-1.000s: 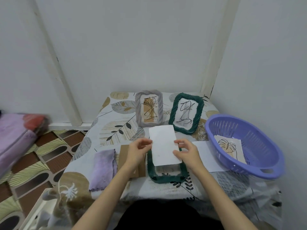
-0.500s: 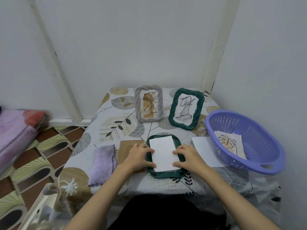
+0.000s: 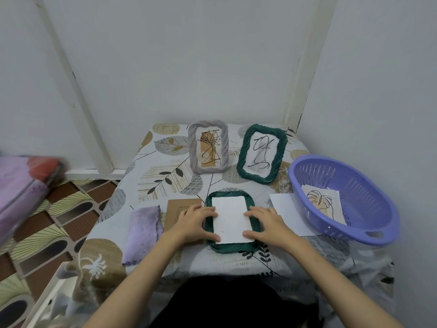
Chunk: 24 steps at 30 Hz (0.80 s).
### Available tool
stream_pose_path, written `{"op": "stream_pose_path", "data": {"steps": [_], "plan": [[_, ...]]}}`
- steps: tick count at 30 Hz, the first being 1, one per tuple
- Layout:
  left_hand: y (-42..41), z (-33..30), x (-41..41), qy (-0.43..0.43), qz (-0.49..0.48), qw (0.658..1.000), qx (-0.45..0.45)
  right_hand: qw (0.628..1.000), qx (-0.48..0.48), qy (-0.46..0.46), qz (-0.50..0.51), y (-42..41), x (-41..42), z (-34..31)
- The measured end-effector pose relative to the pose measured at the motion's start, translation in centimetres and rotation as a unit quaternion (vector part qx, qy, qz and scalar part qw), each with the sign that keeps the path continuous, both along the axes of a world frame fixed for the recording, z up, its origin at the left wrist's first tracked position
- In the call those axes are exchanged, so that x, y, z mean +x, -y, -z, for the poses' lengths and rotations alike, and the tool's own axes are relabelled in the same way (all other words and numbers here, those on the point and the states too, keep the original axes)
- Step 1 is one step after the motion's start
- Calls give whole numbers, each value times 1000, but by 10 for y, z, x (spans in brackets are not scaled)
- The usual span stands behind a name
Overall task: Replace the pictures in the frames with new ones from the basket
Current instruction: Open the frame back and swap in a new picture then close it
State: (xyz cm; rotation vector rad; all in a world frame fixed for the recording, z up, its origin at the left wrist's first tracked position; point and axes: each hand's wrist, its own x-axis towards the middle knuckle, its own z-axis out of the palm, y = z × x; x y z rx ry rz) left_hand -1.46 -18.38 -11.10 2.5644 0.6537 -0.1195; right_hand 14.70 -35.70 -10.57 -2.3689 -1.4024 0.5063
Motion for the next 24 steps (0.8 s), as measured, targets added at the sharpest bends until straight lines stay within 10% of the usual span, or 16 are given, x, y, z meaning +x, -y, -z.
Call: {"op": "stream_pose_path", "data": {"steps": [13,18,24], "plan": [[1,1,1,-6,2,1000,1,999,-44,12,-19,1,-4,3],[-3,11,-9,75,-228,963,124,999,-46,3,-22,1,-3,3],[-1,27,-16,152,-338,928,31,999,-37,-1,-17,2,-4,4]]}}
